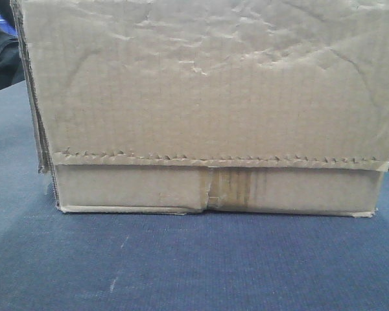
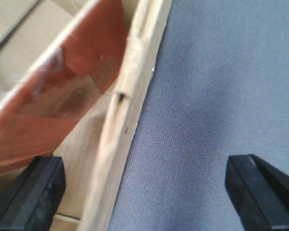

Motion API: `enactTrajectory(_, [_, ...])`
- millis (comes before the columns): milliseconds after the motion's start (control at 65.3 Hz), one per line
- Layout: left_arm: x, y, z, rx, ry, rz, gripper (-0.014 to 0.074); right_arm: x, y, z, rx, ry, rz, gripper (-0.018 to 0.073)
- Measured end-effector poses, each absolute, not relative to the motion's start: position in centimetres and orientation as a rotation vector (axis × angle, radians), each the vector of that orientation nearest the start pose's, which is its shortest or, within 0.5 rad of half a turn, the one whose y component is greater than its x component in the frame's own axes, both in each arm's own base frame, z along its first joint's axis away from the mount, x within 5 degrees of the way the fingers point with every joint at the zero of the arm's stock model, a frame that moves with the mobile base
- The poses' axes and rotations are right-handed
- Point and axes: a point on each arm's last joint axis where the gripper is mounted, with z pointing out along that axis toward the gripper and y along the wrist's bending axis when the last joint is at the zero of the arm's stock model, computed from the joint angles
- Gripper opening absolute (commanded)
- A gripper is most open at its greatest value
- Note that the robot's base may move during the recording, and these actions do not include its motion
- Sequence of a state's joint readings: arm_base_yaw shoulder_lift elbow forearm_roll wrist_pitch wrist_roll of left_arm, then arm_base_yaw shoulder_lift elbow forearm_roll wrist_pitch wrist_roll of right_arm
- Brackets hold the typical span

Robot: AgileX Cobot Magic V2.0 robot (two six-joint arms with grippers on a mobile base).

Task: Stack two boxes on right shelf middle
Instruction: 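Lift the stacked boxes off the table with both grippers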

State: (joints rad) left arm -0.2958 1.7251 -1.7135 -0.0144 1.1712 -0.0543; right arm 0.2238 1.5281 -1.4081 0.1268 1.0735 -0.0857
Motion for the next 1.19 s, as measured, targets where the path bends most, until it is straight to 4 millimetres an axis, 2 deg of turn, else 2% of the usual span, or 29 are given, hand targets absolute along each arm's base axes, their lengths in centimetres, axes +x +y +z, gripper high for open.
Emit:
enactTrajectory(92, [35.8,-11.0,35.0,0.32,2.669,-0.129,0.0571,31.4,8.2,33.4,-0.367,2.665,0.211,0.0509])
enactTrajectory(184, [36.0,-11.1,34.8,0.321,2.675,-0.128,0.0469,31.8,8.3,32.8,-0.366,2.676,0.21,0.0362])
enactTrajectory(276, [36.0,-11.1,34.8,0.321,2.675,-0.128,0.0273,31.9,8.3,32.6,-0.366,2.681,0.209,0.0156])
enactTrajectory(291, [36.0,-11.1,34.8,0.321,2.675,-0.128,0.0214,31.9,8.3,32.6,-0.365,2.681,0.213,0.0119])
enactTrajectory(352, [35.9,-11.2,34.8,0.318,2.677,-0.147,0.0068,31.9,8.5,32.6,-0.361,2.682,0.237,-0.0028])
enactTrajectory(398, [35.9,-11.4,34.8,0.313,2.68,-0.179,-0.0087,31.9,8.7,32.5,-0.36,2.681,0.255,-0.0148])
enactTrajectory(414, [35.8,-11.5,34.8,0.314,2.681,-0.189,-0.0111,31.9,8.8,32.6,-0.362,2.679,0.255,-0.0171])
enactTrajectory(766, [35.8,-11.6,34.8,0.259,2.69,-0.197,-0.0111,31.9,8.8,32.6,-0.351,2.678,0.261,-0.0153])
enactTrajectory(934, [35.0,-11.3,35.8,0.241,2.685,-0.2,-0.0111,31.0,8.7,34.0,-0.337,2.636,0.273,-0.0153])
enactTrajectory(1072, [33.8,-10.9,38.5,0.236,2.61,-0.209,-0.0111,29.7,8.4,36.3,-0.33,2.553,0.28,-0.0153])
enactTrajectory(1195, [32.2,-10.6,41.7,0.241,2.511,-0.218,-0.0111,28.5,8.1,39.6,-0.323,2.442,0.288,-0.0153])
